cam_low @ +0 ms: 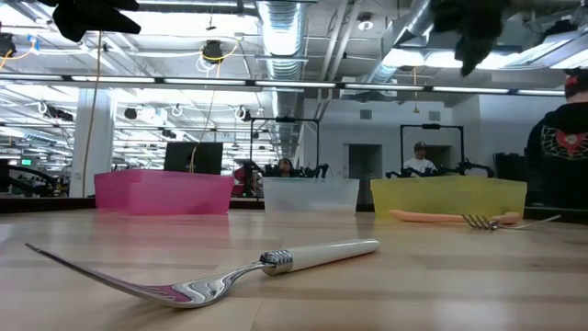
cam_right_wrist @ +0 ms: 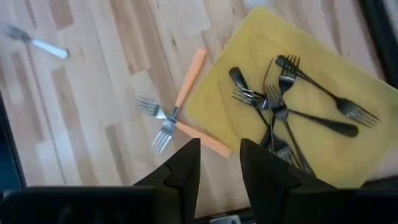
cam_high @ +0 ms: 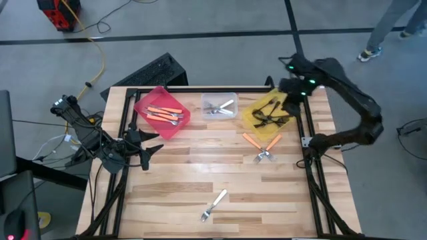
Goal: Sort silverware by color (type)
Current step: Put the orange fork into the red bin
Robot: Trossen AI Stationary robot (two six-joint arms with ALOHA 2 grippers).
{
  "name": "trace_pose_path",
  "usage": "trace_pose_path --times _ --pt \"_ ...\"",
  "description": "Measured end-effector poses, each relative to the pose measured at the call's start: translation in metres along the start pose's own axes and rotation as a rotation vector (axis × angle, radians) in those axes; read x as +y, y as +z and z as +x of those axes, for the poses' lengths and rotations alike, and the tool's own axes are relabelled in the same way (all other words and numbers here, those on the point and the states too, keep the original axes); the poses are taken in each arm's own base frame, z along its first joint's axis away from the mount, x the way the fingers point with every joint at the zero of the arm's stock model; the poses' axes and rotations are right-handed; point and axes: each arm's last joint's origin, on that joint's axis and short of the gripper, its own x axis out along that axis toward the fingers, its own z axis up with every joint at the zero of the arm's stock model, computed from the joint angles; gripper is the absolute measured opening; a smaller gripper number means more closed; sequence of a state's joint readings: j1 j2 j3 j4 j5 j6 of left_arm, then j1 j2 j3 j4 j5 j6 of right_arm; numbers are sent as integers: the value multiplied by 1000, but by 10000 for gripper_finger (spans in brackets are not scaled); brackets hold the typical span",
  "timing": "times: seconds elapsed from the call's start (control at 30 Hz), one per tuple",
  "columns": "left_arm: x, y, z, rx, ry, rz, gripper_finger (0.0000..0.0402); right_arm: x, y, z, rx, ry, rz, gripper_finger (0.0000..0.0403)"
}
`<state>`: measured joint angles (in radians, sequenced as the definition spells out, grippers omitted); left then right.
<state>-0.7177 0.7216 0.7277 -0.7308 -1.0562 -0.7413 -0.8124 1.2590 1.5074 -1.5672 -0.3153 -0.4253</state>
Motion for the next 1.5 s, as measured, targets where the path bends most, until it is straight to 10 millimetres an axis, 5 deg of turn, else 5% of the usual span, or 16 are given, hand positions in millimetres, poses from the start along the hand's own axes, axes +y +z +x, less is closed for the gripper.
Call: trace_pose_path --times 0.3,0.63,0.93,1.23,1.5 --pt "1 0 0 -8 14 4 212 58 -65 -56 -291 -8 61 134" --pt "1 0 0 -9 14 4 212 94 -139 -80 -516 52 157 135" --pt "1 0 0 -15 21 3 212 91 -175 -29 -525 97 260 135" --pt "1 0 0 -14 21 -3 212 70 -162 42 -458 298 253 135" --pt "1 0 0 -17 23 -9 212 62 -139 59 -599 419 130 135"
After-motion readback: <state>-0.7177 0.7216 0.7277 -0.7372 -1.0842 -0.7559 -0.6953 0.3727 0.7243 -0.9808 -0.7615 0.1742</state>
